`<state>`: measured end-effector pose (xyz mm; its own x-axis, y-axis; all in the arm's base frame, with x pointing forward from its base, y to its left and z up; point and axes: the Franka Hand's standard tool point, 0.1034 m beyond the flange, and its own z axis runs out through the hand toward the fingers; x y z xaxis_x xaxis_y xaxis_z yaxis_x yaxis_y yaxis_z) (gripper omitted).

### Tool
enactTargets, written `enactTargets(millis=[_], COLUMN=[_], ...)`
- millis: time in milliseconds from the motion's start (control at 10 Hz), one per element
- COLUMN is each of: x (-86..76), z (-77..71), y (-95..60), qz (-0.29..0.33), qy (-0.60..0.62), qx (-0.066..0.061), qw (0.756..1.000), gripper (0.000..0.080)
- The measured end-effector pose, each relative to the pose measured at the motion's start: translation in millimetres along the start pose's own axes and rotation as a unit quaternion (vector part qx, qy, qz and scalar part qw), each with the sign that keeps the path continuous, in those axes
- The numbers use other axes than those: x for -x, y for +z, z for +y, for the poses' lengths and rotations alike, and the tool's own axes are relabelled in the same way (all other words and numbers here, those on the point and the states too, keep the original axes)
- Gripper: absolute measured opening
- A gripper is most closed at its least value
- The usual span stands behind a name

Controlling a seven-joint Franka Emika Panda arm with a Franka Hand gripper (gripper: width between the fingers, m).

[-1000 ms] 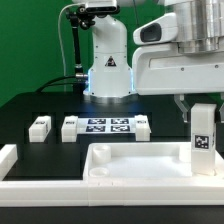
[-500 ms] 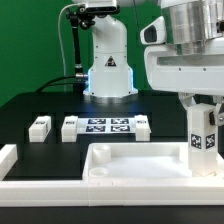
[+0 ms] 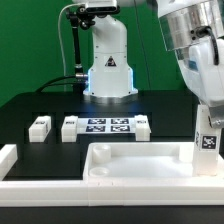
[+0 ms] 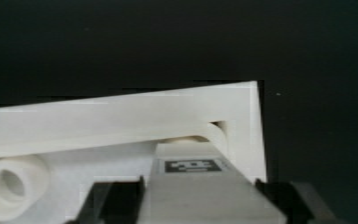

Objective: Assemble desk

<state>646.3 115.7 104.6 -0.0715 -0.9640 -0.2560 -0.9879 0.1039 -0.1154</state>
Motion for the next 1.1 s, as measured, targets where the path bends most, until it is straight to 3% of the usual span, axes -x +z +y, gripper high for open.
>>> enactTargets(millis=[100,300,400,500,900,1000,1100], x=[-0.2,-0.6,1.4,1.0,0.2,-5.1,-2.9], z=[0.3,0.2,0.2,-0.3,-0.4,2.9,-2.4], y=[0.4,-1.3,-1.3,-1.3,-1.3,-4.7,-6.6], qz=[0.001,0.002,0.004,0.004,0.001,0.004,0.021], qy=[-0.032,-0.225,-0.306,-0.339,-0.468,-0.567,-0.630], qx=[0.001,0.015,0.025,0.023,0.024,0.066,0.094], qw=[0.999,0.974,0.952,0.941,0.883,0.821,0.771], gripper=[0.0305,0.0608,0.0608,0.0641,0.0649,0.0649,0.0649])
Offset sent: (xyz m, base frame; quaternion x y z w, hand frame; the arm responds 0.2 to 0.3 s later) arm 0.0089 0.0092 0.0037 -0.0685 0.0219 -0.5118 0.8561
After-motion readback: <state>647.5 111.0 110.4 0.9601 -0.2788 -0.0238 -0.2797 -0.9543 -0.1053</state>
